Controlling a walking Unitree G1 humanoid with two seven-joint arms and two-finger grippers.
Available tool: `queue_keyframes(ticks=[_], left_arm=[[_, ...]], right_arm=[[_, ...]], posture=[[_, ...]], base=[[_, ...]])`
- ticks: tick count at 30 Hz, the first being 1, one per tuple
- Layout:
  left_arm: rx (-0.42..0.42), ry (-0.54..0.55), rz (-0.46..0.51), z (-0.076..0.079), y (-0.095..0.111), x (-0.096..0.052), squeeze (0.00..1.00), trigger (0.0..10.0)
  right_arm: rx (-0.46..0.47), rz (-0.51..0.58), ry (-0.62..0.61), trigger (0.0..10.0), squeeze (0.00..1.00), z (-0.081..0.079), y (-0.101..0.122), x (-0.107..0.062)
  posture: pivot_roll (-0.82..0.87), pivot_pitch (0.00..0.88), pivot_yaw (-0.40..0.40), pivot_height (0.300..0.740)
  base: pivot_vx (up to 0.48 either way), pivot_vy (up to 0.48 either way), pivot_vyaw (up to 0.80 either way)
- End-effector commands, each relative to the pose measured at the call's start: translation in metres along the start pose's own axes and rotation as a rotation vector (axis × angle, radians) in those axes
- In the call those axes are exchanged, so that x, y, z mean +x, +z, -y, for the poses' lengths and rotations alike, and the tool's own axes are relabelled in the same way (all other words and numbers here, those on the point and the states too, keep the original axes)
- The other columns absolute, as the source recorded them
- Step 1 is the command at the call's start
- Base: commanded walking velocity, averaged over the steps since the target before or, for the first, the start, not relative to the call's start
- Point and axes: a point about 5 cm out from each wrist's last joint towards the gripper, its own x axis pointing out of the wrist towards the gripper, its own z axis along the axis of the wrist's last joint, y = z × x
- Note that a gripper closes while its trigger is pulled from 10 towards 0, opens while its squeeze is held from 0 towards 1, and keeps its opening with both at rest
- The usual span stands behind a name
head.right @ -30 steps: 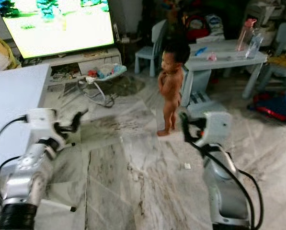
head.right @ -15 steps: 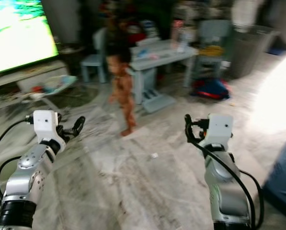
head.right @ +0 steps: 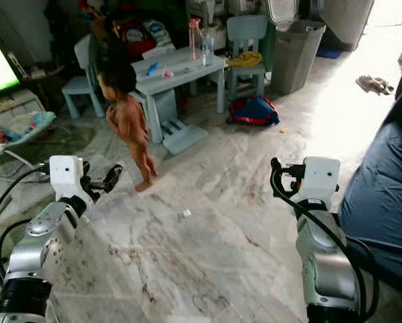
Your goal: Hang keys on a hook
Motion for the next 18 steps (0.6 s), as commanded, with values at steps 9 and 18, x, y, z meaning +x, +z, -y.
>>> queue_keyframes(ticks=[9,18], left_arm=[[0.021,0.016,-0.005,-0.01,0.002,0.003,0.0,10.0],[0.018,0.026,-0.015,-0.015,-0.001,0.004,0.0,10.0]], right_arm=[[-0.014,-0.021,0.003,10.0,0.0,0.001,-0.01,0.001],[-0.023,-0.041,-0.01,10.0,0.0,0.007,-0.017,0.0]], posture=[[-0.04,0.0,0.055,0.74],[-0.04,0.0,0.053,0.74]], base=[[0.238,0.081,0.0],[0.36,0.243,0.0]])
